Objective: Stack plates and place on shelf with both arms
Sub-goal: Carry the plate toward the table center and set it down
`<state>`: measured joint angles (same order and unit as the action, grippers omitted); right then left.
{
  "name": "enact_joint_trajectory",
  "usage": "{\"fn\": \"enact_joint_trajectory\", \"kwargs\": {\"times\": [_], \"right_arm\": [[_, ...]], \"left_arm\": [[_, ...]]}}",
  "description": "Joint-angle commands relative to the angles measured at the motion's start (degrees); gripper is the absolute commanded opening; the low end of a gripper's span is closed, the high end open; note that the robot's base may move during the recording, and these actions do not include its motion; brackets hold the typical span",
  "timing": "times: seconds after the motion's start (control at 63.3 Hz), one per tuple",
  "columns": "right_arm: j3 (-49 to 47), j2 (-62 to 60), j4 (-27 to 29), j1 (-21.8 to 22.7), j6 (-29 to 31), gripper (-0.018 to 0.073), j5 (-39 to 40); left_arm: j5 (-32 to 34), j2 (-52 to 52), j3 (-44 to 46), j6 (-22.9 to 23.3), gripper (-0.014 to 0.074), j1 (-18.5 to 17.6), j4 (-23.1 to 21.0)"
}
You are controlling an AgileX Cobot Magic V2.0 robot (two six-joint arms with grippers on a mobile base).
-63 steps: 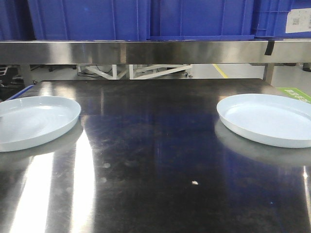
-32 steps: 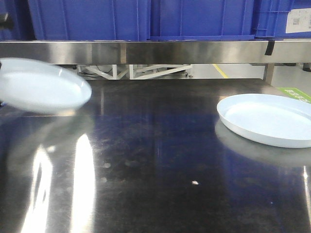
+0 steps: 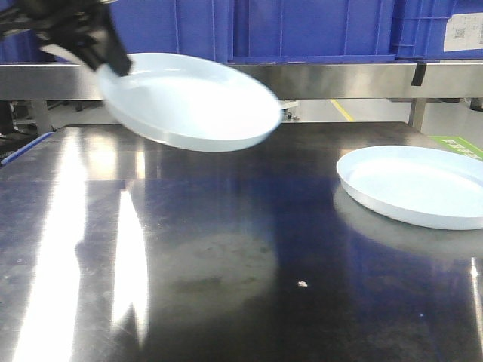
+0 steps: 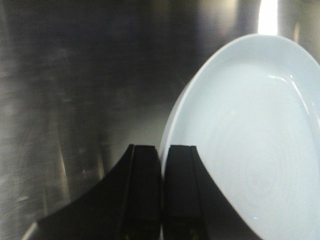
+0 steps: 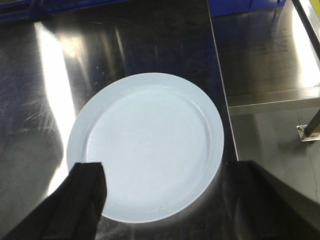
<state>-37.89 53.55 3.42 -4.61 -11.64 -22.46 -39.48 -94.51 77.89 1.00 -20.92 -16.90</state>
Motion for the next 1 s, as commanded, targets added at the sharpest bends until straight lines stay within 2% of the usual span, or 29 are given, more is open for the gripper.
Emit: {"fn": "enact_joint_trajectory", "kwargs": {"times": [0.0,0.142,0.648,0.775,0.901,0.98], "right_arm": [[-2.08,-0.22,-0.17,0.2,0.37,0.0592,4.59],[-2.08,-0.22,-0.17,0.2,0.37,0.0592,4.59],[-2.08,-0.22,-0.17,0.2,0.37,0.0592,4.59],[-2.08,-0.22,-0.17,0.2,0.37,0.0592,4.59],[-2.08,-0.22,-0.17,0.2,0.37,0.0592,4.59],[-2.08,-0.22,-0.17,0.2,0.37,0.0592,4.59]], "left_arm": [[5.39,1.82,1.96,-0.06,0.0087,-3.02,-1.45],[5.88,-0.28,1.96,-0.06,0.0087,-4.92,-1.45],[7.46,-4.26,1.96,-0.24,0.0102,-4.96,-0.29],[7.31,-4.26,1.96,-1.0,0.0206,-4.96,0.29],[7.31,-4.26,1.96,-1.0,0.0388,-4.96,0.29],[7.31,-4.26,1.96,-1.0,0.044,-4.96,0.29]]}}
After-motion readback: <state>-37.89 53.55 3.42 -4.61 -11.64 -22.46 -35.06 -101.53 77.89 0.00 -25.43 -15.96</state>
